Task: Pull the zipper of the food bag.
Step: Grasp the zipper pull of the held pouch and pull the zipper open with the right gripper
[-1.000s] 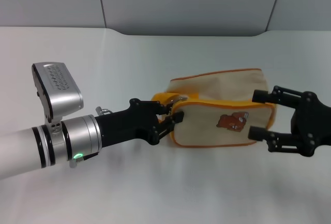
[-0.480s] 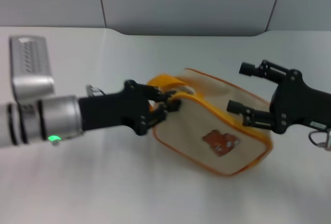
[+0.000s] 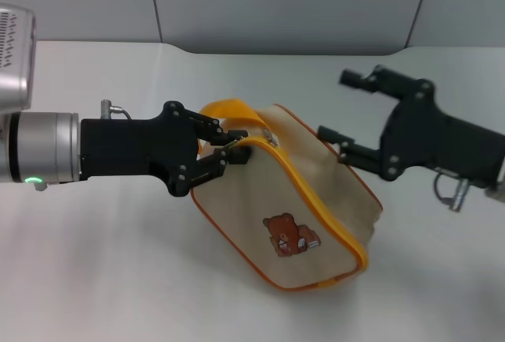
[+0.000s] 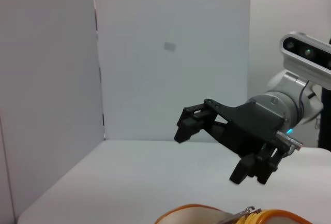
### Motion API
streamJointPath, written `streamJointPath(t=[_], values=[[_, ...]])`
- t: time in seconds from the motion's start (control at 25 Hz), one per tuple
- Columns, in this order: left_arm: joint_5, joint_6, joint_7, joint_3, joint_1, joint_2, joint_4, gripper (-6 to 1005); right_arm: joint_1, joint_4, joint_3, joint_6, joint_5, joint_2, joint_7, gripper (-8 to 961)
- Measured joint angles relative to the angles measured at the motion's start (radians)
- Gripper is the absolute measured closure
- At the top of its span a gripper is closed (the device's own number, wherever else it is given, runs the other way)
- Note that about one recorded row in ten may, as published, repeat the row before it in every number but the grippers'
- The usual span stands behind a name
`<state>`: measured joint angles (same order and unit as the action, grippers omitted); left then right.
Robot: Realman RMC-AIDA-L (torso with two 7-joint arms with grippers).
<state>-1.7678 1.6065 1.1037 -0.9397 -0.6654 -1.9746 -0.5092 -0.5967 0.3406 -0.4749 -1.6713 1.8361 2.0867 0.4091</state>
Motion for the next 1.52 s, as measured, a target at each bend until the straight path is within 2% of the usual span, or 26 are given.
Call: streamJointPath(t=[0.16,0.36,0.68,1.16,1.36,1.52], values=[[-0.021,-0.007,0.012,0.0,-0.008,-0.003,-0.011,850,-0.029,-0.057,-0.014,0.043,0.002,0.003,-0.124,294],[-0.024,-0.009,0.02,0.001,-0.01,-0.003,-0.018,853,-0.05,-0.084,-0.07,0.083,0.0,0.003,-0.18,539],[-0.024,-0.01,0.022,0.014,-0.008,-0.001,-0.02,856,-0.057,-0.091,-0.14,0.087,-0.002,0.004,-0.18,662],[-0.024,-0.02,0.022,0.011,-0.004,-0.005,-0.03,860,-0.069,-0.136,-0.141,0.12,-0.019,0.004,-0.154,664],[-0.024,-0.043,0.022,0.006,-0.004,-0.01,-0.025,859,-0.073,-0.146,-0.148,0.127,-0.076,0.004,-0.129,669],[-0.024,-0.048,0.022,0.005,-0.004,-0.013,-0.023,860,-0.073,-0.142,-0.157,0.126,-0.077,0.002,-0.117,704]])
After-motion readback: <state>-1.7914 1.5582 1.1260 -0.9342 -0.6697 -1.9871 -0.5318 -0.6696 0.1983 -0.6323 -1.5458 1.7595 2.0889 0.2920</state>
